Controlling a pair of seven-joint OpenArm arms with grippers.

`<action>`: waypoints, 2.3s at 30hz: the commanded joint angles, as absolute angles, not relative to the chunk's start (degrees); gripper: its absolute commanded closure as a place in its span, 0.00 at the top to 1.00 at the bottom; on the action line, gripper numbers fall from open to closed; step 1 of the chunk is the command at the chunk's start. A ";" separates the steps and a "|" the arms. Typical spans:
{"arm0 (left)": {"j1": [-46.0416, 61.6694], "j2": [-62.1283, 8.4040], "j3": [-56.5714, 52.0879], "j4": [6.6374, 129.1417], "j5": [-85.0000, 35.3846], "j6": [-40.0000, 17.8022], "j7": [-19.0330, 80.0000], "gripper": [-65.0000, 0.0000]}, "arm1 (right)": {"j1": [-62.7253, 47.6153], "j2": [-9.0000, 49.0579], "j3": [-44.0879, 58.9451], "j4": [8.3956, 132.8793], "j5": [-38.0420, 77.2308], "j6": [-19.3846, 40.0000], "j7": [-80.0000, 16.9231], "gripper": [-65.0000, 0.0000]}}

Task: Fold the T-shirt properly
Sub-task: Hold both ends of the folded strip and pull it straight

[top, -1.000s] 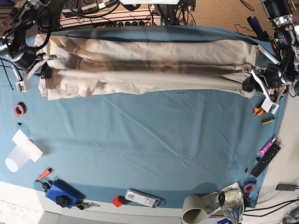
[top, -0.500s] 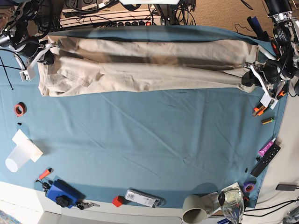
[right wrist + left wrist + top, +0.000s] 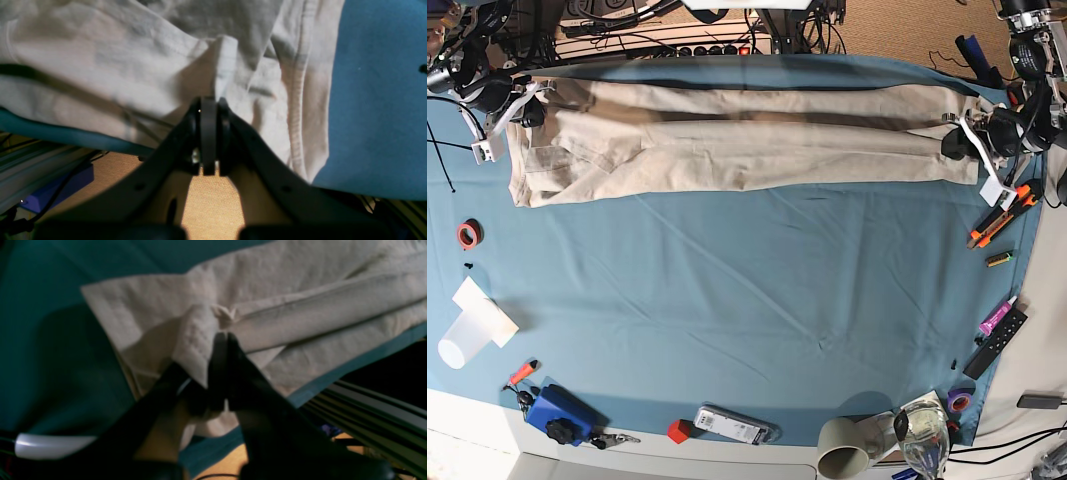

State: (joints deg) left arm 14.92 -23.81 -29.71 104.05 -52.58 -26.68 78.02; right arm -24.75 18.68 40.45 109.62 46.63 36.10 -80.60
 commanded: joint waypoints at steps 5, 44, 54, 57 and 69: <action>14.61 -24.75 -30.20 105.12 -52.71 -28.58 77.56 0.06 | -24.80 19.53 41.04 110.63 47.09 36.40 -80.00 0.00; 19.27 -18.85 -30.17 99.61 -43.90 -19.46 74.13 0.42 | -26.68 19.57 41.04 110.63 46.70 36.14 -80.00 0.26; 19.77 -18.61 -30.20 99.70 -50.61 -23.44 75.57 0.00 | -26.65 19.59 41.04 110.63 46.74 36.12 -80.00 0.26; 18.50 -18.61 -30.20 100.51 -49.84 -23.46 75.50 0.00 | -26.65 19.68 41.04 110.63 46.72 36.12 -80.00 0.26; 16.67 -19.07 -30.30 114.48 -39.42 -20.82 72.20 0.00 | -26.63 19.68 41.04 110.63 46.70 36.18 -77.30 0.26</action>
